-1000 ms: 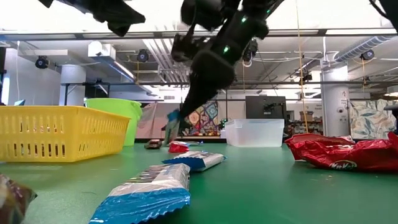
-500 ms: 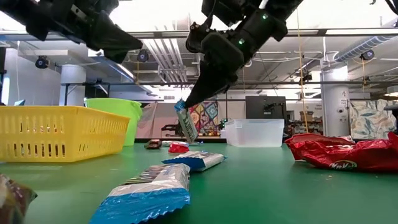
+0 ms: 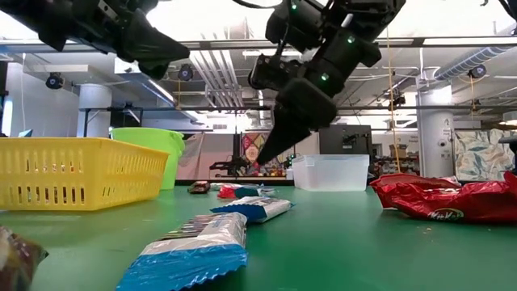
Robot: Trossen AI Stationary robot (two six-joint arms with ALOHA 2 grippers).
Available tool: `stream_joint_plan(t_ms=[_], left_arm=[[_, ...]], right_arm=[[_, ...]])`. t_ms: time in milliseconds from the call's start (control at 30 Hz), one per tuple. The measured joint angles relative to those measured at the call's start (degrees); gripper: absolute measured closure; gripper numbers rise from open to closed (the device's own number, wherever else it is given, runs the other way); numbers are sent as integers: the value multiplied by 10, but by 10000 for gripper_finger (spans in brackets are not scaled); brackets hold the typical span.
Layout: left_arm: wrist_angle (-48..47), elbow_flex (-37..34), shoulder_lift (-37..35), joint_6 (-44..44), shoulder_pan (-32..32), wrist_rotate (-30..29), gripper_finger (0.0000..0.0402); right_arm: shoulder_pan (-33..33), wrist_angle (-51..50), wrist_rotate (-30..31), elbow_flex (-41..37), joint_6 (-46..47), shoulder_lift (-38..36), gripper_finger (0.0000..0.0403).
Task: Sort candy by brand, put in halloween buckets
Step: Put the white chocolate into the green bucket
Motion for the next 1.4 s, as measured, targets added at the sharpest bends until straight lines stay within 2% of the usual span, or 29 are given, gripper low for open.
stream_joint_plan(t_ms=[100,200,400,500,633,900,1100,1267,1400], left_arm=[[0,9,13,4,0,0,402],[-1,16,28,4,0,0,402],[1,37,59,14,0,0,402],[2,49,70,25,0,2,402],[5,62,76,41,0,23,402],[6,83,68,45,-1,55,402],[5,89,62,50,-2,60,402],[4,89,62,64,-2,60,402],[3,89,62,64,-2,60,402]], right_arm=[[-3,0,-9,-5,-62,0,387],[-8,1,-10,-5,-97,0,363],[-24,1,-9,-8,-149,0,269],[-28,3,-32,-11,-176,1,224],[-31,15,-44,-11,-202,7,196],[-41,20,-76,38,-211,89,197],[-49,-55,-122,86,-181,116,197],[-62,-102,-156,93,-89,119,219],[-76,-117,-199,92,41,114,256]])
